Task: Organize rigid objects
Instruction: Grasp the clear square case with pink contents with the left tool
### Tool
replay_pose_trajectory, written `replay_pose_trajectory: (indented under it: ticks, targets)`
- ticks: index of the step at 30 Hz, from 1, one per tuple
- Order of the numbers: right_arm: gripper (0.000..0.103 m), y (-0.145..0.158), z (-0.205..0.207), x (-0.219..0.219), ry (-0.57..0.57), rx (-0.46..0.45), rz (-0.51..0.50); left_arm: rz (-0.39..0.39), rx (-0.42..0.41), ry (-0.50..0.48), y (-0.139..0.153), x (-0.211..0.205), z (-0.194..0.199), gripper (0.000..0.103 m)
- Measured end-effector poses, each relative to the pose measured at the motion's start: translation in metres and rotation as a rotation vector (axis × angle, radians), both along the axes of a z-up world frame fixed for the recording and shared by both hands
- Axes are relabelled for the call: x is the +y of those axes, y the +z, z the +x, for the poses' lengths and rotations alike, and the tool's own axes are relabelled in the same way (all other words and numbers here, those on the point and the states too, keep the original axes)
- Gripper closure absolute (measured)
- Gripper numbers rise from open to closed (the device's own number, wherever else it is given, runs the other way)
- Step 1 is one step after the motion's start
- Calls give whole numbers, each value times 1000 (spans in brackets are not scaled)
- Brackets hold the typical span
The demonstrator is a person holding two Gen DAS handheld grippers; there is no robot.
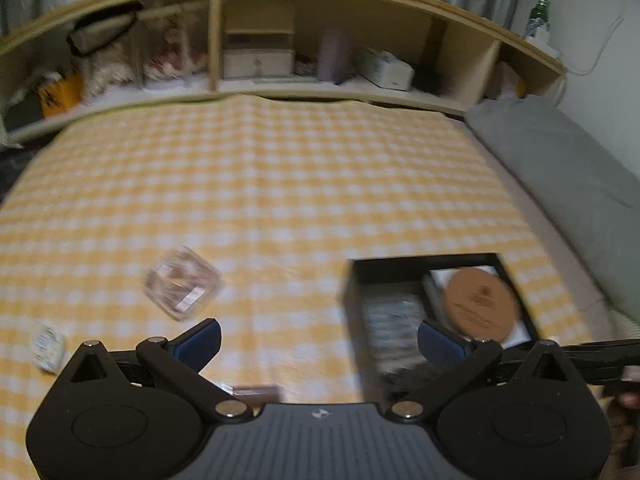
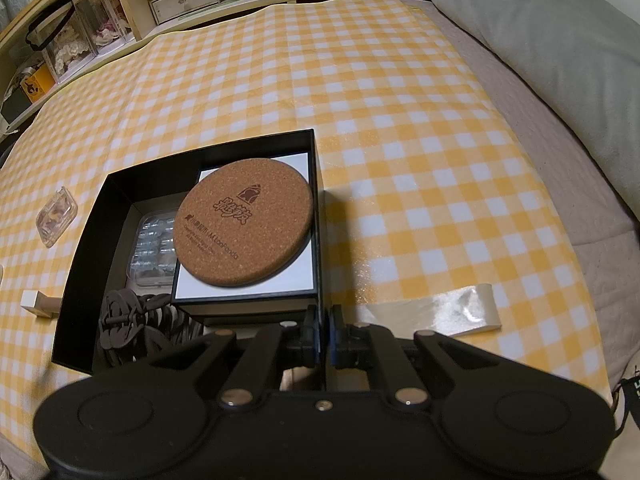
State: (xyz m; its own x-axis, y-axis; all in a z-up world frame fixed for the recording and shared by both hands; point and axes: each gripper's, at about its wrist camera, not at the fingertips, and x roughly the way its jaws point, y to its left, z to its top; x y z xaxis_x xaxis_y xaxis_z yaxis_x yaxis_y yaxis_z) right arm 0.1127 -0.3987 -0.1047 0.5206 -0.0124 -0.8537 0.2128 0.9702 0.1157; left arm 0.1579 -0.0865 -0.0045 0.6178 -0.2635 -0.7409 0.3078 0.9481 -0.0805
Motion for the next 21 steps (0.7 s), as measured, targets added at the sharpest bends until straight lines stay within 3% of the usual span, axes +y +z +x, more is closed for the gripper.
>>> replay_pose_trajectory:
  ticks: [9, 14, 21]
  targets:
    - [98, -2, 0, -1, 2, 1, -6, 67, -20, 187, -33, 49, 40, 0]
    - [98, -2, 1, 2, 4, 4, -13, 130, -69, 234, -54, 72, 64, 0]
    - [98, -2, 0, 5, 10, 6, -30, 147, -96, 175, -80, 93, 93, 0]
